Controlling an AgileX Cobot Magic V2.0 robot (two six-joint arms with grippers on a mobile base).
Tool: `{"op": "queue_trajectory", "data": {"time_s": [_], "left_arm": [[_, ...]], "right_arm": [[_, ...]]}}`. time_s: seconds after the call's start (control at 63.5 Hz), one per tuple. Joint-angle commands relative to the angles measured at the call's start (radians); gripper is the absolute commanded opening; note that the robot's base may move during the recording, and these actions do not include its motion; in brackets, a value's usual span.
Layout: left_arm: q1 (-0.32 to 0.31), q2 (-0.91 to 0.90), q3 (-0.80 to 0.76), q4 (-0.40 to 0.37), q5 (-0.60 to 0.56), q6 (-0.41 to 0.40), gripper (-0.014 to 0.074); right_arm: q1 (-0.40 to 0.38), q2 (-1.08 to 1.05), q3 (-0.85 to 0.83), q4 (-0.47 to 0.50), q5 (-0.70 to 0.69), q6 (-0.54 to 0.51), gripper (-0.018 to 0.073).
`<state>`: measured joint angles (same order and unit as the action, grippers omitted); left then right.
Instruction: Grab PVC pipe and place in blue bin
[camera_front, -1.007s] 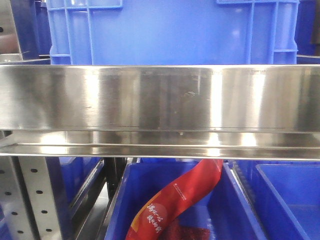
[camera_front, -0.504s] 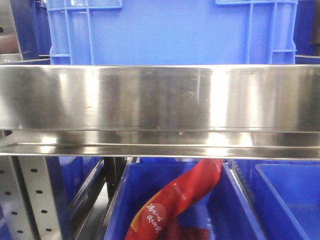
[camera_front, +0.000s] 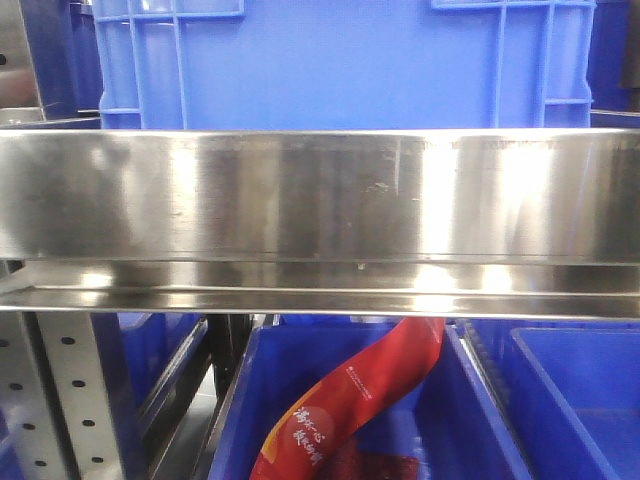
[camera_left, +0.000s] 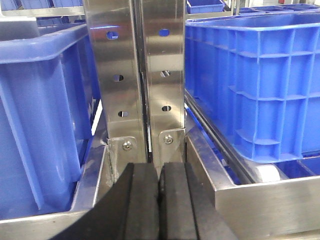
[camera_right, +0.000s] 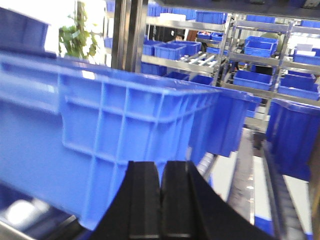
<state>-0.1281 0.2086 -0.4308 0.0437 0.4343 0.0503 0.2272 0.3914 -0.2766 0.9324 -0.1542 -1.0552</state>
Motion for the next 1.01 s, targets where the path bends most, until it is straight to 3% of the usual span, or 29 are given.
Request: {"op": "queue_trajectory", "data": {"time_s": [0.0,0.11,0.283,0.472,0.582,0.677,0.992], "left_arm": [[0.005,-0.005,0.001,0.02,-0.003,-0.009,-0.0111],[0.005,-0.005,0.002,0.057,-0.001,-0.009,-0.0111],[0.005,-0.005,0.002,0.061,-0.001,-0.009,-0.0111],[0.005,-0.005,0.002,0.093,-0.003,-0.009,-0.0111],[0.005,-0.005,0.002,0.102,-0.003,-0.009,-0.0111],[0.005,-0.005,0.002,0.106,-0.003,-0.009,-0.0111],[0.005,-0.005,0.036,0.09,-0.003,-0.009,-0.0111]], "right_arm": [[0.0,-0.004,0.015,0.017,-0.065,-0.035,-0.0163],[-0.007,-0.004,0.039,0.053,-0.124,-0.109,-0.0163],[-0.059,-0.004,0.059,0.265,-0.209,-0.331,-0.0163],[-0.063,-0.004,0.057,0.246,-0.276,-0.338,-0.0163],[-0.063,-0.004,0.057,0.24,-0.259,-0.437,-0.0163],[-0.063,-0.004,0.057,0.24,-0.225,-0.502,-0.0163],[-0.063,-0.004,0.057,0.24,-0.058,-0.502,-0.0163]]}}
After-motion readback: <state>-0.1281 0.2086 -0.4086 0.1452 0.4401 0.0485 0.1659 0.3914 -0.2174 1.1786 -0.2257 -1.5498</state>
